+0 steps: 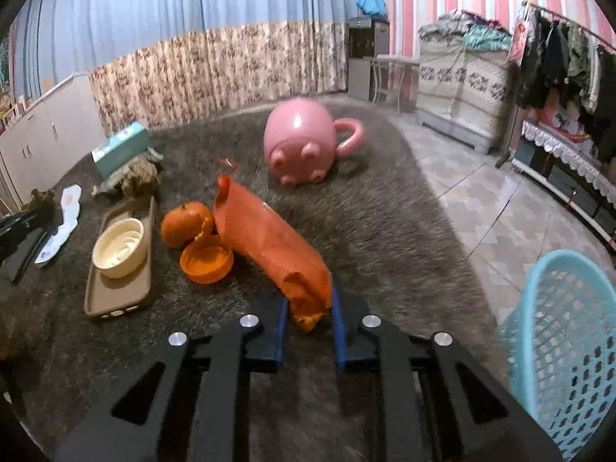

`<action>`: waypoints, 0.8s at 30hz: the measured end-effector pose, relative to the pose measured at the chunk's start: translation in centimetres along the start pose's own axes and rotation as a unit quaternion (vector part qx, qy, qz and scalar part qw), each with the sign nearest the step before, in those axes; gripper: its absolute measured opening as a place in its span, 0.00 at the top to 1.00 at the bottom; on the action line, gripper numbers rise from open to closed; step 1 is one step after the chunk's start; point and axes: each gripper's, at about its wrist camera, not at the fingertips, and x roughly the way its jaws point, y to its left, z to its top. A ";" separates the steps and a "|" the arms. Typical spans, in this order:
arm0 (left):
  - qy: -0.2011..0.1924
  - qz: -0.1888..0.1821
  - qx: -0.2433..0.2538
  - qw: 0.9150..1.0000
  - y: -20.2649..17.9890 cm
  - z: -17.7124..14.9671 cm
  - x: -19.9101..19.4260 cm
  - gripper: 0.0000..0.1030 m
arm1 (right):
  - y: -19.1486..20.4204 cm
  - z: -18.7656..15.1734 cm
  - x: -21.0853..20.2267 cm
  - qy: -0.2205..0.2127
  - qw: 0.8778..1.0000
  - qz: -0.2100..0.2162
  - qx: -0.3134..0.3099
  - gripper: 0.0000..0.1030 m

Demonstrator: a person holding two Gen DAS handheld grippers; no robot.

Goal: Collect trash
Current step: 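Carry the brown paper bag and orange plastic bag over the blue basket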

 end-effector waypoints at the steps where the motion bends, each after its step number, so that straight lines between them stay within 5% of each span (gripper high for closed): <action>1: -0.003 -0.005 0.000 1.000 -0.4 0.2 -0.2 0.67 | -0.3 -0.1 -1.0 -0.004 1.000 0.000 0.002 0.81; 13: -0.047 -0.094 0.037 0.994 -9.8 3.3 -3.4 0.67 | -6.8 -3.5 -11.4 -0.009 0.997 -0.025 0.075 0.82; 24: -0.035 -0.151 0.068 0.986 -17.8 2.5 -3.1 0.67 | -16.1 -7.5 -15.8 -0.047 0.974 -0.103 0.197 0.82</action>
